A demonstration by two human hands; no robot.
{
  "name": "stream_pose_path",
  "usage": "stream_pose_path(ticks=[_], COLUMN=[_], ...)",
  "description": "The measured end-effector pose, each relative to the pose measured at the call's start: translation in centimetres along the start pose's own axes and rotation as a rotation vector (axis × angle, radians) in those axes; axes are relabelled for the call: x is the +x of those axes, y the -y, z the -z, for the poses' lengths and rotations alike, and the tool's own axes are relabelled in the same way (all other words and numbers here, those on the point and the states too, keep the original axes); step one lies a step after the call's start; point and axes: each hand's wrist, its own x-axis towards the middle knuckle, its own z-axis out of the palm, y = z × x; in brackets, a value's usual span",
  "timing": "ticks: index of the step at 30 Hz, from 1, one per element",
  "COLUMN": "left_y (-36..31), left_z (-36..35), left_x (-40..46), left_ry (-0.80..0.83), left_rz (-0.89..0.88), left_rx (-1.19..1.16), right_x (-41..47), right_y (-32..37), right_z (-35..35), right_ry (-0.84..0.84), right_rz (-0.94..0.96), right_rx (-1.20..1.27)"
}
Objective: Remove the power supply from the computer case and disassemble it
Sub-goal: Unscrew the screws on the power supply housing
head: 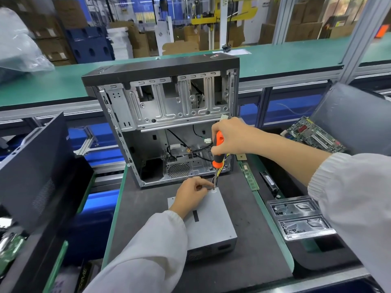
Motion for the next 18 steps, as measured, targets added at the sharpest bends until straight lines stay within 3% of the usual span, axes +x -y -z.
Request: stream_pose_path(ticks=[18], left_y=[0.1], left_z=[-0.1], left_x=[0.0], left_ry=[-0.013], left_rz=[-0.025], left_rx=[-0.002], right_x=[1.4], right_y=[1.0], right_z=[0.3], right_ry=[0.012], right_rz=[0.014], right_rx=[-0.144])
